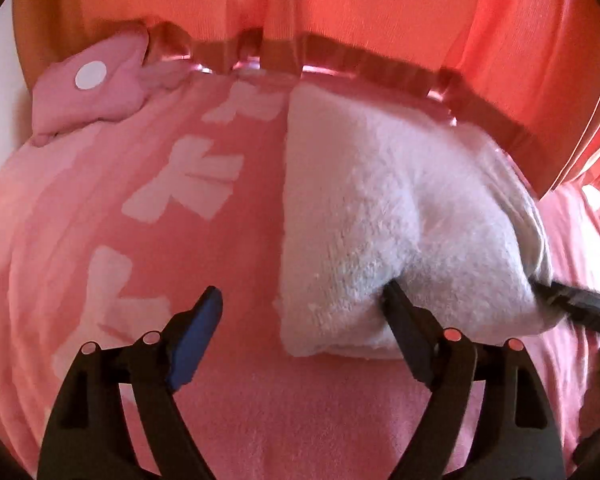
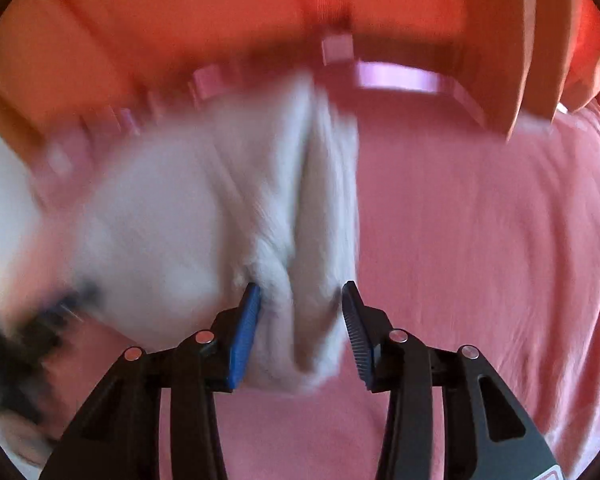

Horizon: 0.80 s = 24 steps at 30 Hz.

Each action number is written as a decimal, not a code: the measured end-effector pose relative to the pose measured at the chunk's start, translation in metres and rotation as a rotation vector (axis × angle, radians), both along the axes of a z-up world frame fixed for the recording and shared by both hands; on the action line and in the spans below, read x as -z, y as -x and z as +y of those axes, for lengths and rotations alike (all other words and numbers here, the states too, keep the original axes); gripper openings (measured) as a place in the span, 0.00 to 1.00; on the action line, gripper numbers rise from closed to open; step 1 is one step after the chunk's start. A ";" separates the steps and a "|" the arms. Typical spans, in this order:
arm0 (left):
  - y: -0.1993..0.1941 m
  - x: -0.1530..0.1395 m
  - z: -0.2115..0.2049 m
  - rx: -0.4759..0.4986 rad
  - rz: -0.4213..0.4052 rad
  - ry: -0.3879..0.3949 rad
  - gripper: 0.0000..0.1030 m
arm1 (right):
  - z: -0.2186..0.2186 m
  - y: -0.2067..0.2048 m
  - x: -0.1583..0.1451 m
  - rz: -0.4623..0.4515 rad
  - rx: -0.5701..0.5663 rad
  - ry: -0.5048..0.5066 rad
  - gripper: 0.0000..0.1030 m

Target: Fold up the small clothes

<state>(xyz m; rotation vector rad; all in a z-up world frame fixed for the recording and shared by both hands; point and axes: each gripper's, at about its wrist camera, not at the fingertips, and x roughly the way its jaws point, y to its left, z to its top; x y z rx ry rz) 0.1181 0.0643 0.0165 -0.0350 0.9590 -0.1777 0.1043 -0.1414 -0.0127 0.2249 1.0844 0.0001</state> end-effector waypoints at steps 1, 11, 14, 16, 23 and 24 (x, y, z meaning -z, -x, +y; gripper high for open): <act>0.002 0.001 -0.001 -0.004 0.000 -0.003 0.78 | -0.002 0.001 -0.003 -0.003 0.015 -0.001 0.45; 0.070 -0.013 -0.011 -0.041 -0.123 -0.162 0.86 | 0.030 0.112 -0.035 -0.223 0.064 0.229 0.60; 0.085 -0.002 -0.015 -0.046 -0.100 -0.189 0.86 | 0.044 0.126 -0.018 -0.210 0.055 0.280 0.63; 0.091 0.004 -0.018 -0.055 -0.097 -0.203 0.86 | 0.045 0.131 -0.013 -0.203 0.058 0.273 0.65; 0.105 0.022 -0.029 -0.046 -0.088 -0.242 0.86 | 0.048 0.135 0.003 -0.169 0.097 0.168 0.68; 0.105 0.023 -0.030 -0.048 -0.088 -0.242 0.86 | 0.049 0.134 0.005 -0.160 0.097 0.164 0.68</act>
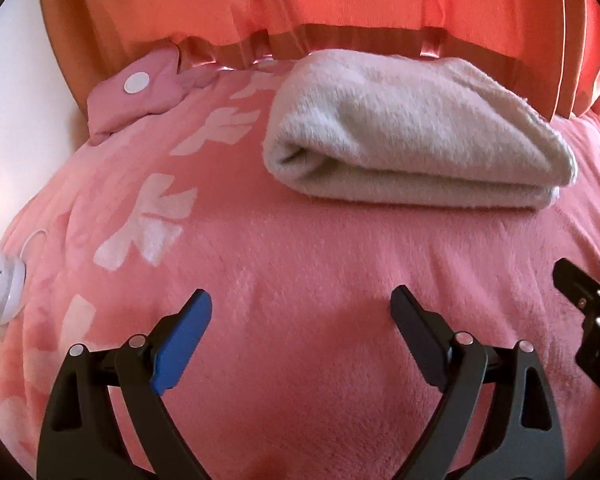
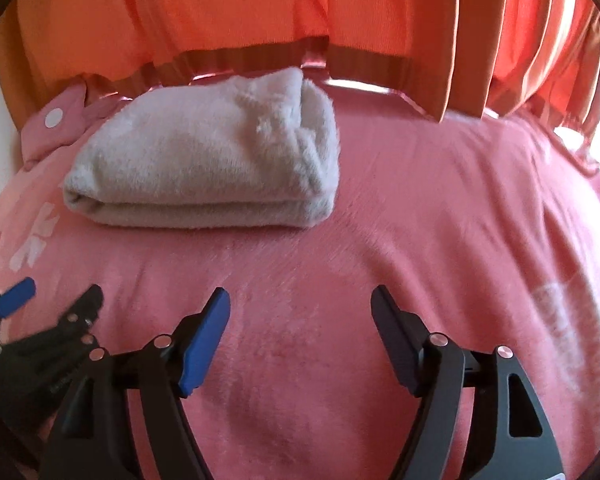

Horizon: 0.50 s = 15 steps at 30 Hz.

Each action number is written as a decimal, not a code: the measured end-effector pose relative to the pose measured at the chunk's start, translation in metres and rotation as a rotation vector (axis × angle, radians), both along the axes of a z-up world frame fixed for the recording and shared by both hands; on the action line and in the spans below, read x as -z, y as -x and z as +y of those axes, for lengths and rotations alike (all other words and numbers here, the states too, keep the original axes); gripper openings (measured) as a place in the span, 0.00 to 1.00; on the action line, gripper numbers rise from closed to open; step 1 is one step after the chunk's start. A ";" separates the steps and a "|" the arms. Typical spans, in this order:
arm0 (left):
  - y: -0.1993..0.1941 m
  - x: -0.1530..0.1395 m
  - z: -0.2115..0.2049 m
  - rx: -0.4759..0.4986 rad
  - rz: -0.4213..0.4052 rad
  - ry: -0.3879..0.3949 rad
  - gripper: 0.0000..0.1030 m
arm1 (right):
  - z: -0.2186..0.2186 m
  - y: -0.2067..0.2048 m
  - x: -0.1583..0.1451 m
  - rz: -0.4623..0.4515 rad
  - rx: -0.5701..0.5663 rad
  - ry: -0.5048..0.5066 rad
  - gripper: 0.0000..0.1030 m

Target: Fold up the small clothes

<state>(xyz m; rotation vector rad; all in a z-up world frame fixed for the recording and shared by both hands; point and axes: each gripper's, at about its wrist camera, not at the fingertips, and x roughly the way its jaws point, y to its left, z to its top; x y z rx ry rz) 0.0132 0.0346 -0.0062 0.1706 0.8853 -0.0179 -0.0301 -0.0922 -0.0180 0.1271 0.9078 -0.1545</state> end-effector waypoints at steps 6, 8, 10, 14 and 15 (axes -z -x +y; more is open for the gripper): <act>-0.002 0.001 -0.001 -0.003 0.014 0.040 0.86 | 0.016 -0.007 0.008 0.011 -0.036 0.012 0.68; -0.003 0.001 0.000 -0.029 0.008 0.034 0.86 | 0.019 -0.008 0.009 0.009 -0.029 0.012 0.68; -0.004 0.000 0.001 -0.046 0.015 0.054 0.86 | 0.018 -0.011 0.008 0.009 -0.027 -0.003 0.68; -0.005 -0.002 0.001 -0.064 0.000 0.066 0.86 | 0.015 -0.013 0.006 0.001 -0.021 -0.009 0.68; -0.005 -0.002 0.000 -0.065 -0.003 0.059 0.86 | 0.015 -0.013 0.006 0.000 -0.021 -0.001 0.68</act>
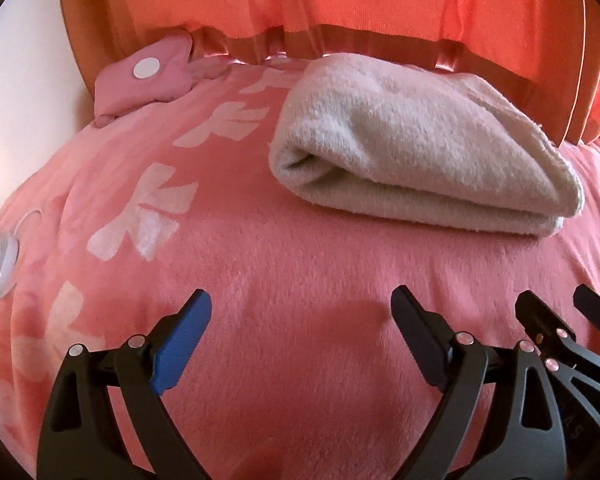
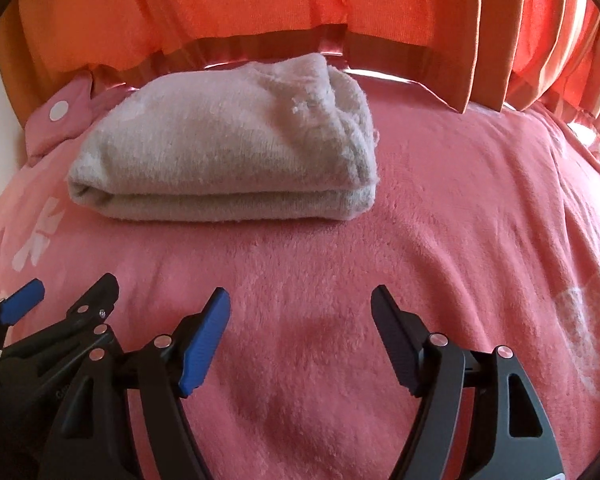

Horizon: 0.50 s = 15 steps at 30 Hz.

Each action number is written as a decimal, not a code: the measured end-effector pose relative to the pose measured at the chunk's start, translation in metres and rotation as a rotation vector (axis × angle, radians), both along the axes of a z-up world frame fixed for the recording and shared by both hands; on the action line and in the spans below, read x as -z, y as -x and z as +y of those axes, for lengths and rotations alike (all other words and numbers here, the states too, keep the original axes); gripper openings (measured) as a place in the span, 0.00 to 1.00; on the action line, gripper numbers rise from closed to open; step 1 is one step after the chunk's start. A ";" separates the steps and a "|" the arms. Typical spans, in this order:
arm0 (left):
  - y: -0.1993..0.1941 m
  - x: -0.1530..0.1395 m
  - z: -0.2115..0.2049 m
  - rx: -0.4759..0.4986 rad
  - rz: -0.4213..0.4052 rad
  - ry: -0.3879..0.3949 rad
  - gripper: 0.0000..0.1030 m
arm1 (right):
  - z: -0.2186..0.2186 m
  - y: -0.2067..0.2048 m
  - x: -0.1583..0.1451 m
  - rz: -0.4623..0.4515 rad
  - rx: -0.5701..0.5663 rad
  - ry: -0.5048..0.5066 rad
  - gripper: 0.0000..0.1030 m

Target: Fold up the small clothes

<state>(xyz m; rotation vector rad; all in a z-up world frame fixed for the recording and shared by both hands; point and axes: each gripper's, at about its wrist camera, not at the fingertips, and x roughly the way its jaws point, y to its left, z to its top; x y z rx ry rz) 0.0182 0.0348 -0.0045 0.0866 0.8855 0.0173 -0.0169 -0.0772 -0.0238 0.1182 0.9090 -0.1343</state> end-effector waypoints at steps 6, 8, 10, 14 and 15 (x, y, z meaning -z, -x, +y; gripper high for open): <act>0.001 -0.002 -0.004 -0.008 -0.024 -0.023 0.86 | 0.000 0.001 -0.002 -0.014 0.000 0.030 0.68; 0.001 -0.002 -0.004 -0.006 -0.030 -0.026 0.86 | -0.002 0.001 -0.002 -0.013 0.001 0.024 0.68; 0.002 -0.003 -0.005 -0.004 -0.035 -0.031 0.86 | -0.001 0.001 -0.002 -0.016 0.000 0.031 0.68; 0.001 -0.002 -0.004 -0.003 -0.025 -0.016 0.86 | -0.001 0.002 -0.002 -0.021 -0.001 0.034 0.68; 0.001 -0.002 -0.004 -0.003 -0.024 -0.014 0.86 | -0.001 0.002 -0.002 -0.022 -0.001 0.037 0.68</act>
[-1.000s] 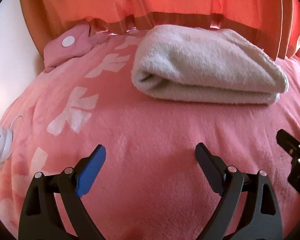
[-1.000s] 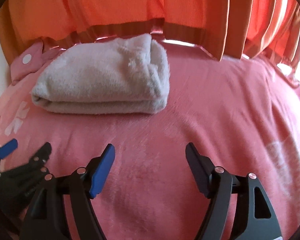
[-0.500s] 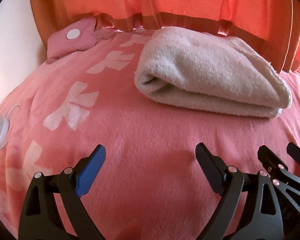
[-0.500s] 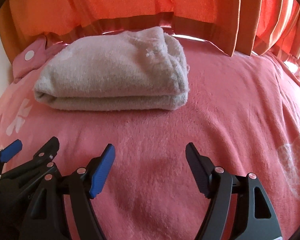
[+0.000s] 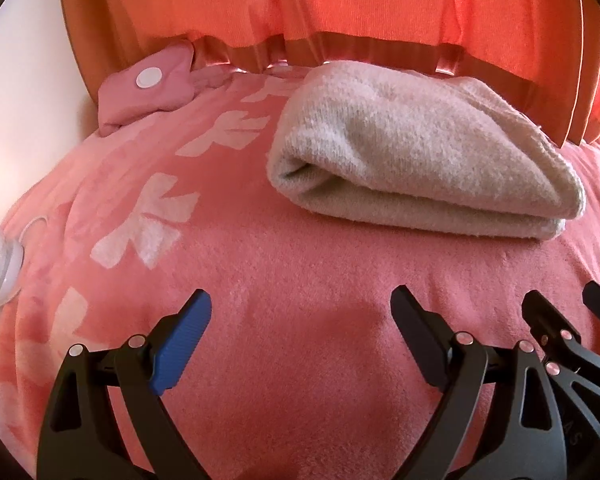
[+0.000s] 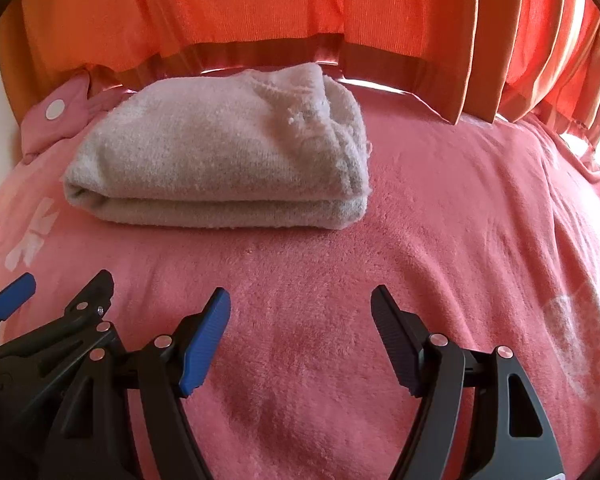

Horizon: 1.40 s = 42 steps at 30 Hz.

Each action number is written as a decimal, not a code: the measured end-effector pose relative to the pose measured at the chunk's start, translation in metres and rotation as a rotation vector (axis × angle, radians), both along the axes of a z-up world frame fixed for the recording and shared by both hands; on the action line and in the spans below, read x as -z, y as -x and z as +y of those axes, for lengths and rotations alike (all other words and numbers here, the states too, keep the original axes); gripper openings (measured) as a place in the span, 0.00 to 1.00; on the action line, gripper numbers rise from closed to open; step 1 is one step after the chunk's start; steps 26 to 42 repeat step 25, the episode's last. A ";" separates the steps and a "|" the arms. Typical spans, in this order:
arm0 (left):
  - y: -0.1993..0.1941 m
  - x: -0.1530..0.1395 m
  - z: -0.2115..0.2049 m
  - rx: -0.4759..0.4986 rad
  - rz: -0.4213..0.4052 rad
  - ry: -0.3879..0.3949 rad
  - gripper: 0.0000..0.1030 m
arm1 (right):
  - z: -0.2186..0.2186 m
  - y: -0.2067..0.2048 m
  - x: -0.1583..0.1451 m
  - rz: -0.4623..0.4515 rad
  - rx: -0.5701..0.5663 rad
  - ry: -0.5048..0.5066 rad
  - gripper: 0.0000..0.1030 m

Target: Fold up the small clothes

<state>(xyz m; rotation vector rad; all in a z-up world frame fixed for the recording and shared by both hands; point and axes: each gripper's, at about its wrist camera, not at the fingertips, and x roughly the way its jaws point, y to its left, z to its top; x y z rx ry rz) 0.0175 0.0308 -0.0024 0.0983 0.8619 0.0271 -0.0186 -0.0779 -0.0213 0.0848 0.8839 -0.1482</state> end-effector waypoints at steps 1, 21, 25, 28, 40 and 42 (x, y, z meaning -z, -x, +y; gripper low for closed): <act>0.000 0.000 0.000 0.002 -0.002 -0.001 0.86 | 0.000 0.000 0.000 -0.002 -0.001 0.001 0.68; -0.003 0.005 -0.004 0.001 0.011 0.002 0.81 | 0.002 -0.002 0.004 0.005 0.023 0.018 0.68; -0.002 0.006 -0.005 0.017 0.019 0.008 0.75 | 0.004 -0.002 0.005 0.012 0.027 0.013 0.67; -0.002 0.006 -0.005 0.017 0.019 0.008 0.75 | 0.004 -0.002 0.005 0.012 0.027 0.013 0.67; -0.002 0.006 -0.005 0.017 0.019 0.008 0.75 | 0.004 -0.002 0.005 0.012 0.027 0.013 0.67; -0.002 0.006 -0.005 0.017 0.019 0.008 0.75 | 0.004 -0.002 0.005 0.012 0.027 0.013 0.67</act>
